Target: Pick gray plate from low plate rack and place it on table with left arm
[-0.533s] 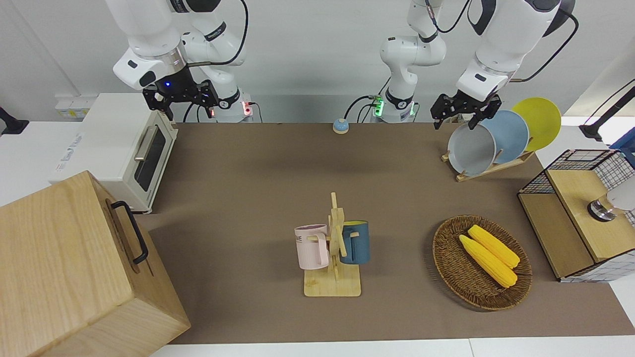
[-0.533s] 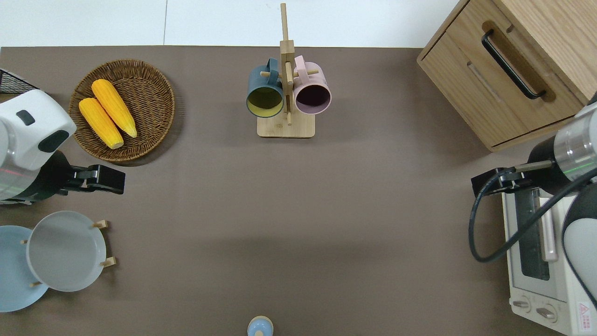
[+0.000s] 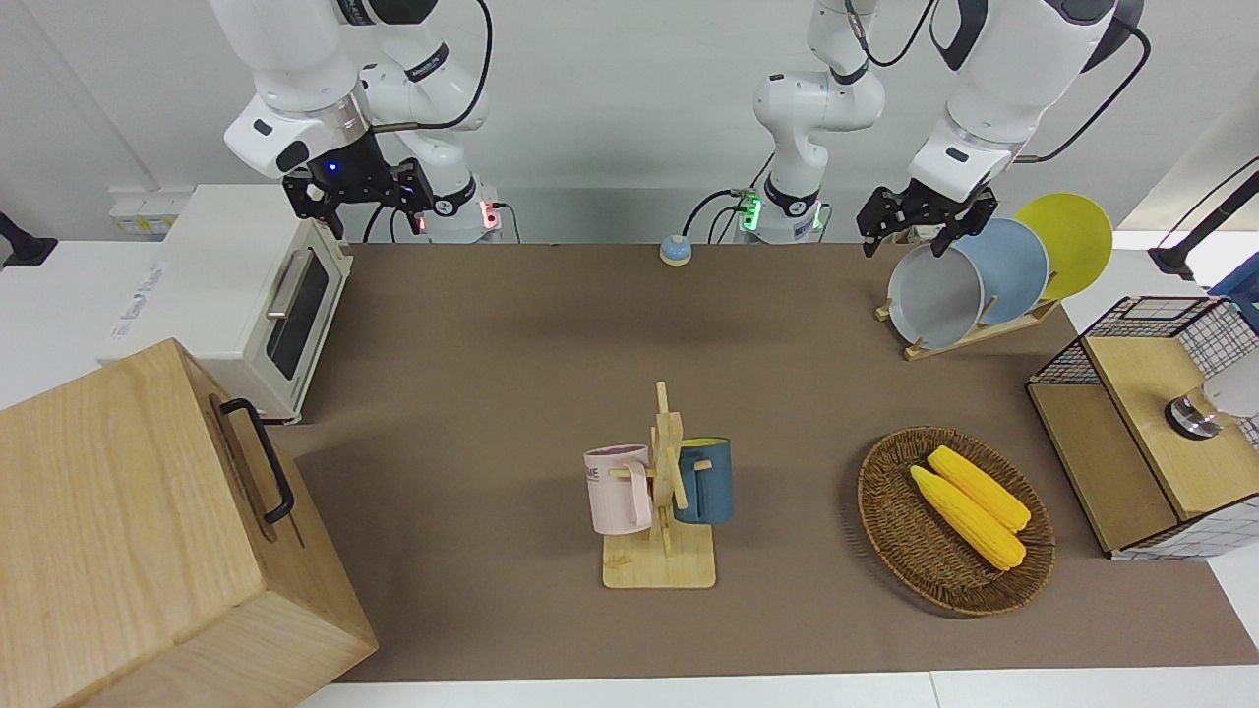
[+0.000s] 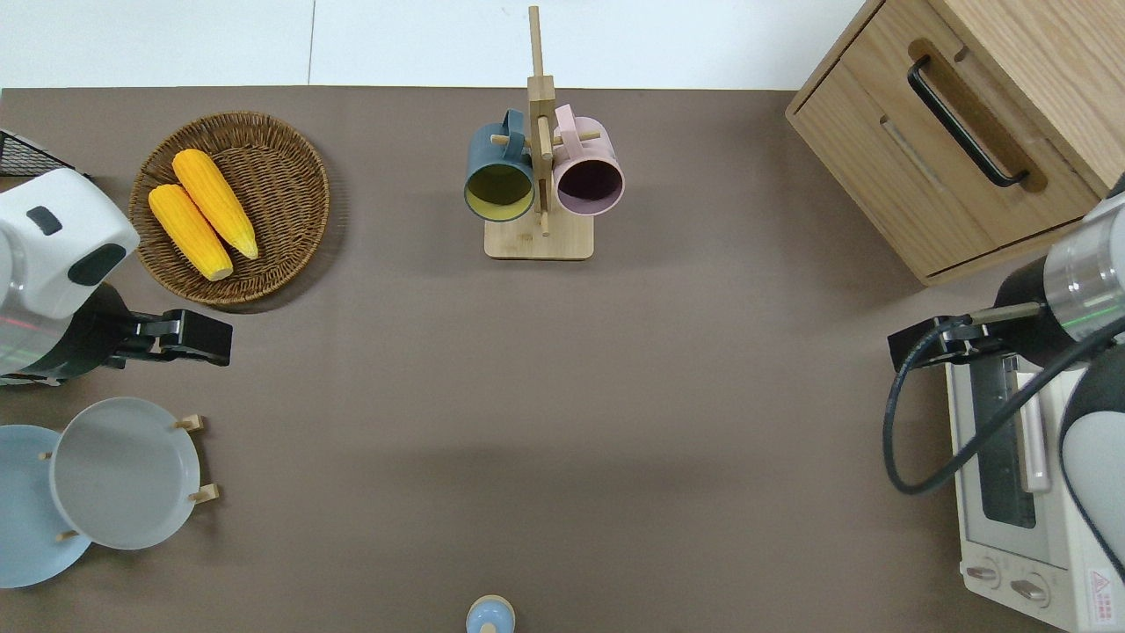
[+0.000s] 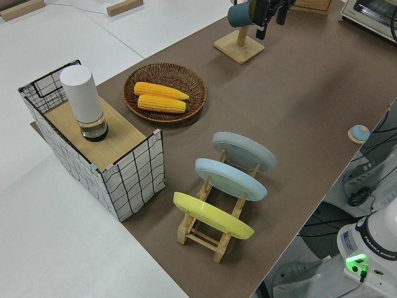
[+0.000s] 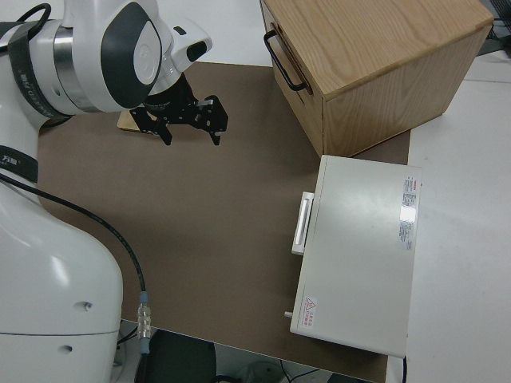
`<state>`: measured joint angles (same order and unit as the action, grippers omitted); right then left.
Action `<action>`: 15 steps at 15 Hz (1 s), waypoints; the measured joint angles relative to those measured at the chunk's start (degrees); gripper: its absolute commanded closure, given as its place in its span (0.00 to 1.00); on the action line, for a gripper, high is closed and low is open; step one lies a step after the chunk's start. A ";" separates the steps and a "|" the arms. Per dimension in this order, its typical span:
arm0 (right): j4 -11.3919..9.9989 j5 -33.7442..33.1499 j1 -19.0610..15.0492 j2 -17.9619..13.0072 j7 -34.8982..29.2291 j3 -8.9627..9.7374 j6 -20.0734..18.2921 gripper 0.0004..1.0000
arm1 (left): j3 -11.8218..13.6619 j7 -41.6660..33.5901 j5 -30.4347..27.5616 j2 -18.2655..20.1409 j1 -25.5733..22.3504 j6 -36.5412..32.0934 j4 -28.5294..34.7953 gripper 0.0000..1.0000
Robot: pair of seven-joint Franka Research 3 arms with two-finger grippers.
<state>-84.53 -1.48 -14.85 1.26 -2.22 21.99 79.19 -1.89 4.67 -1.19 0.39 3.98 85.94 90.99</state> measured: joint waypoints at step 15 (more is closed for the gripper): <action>0.00 0.00 0.00 0.00 0.00 0.00 0.00 0.02 | 5.23 -2.90 9.61 -0.44 0.06 -3.22 0.15 0.01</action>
<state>-84.53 -1.48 -14.85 1.26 -2.22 21.99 79.19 3.33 1.78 8.42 -0.05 4.04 82.71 91.14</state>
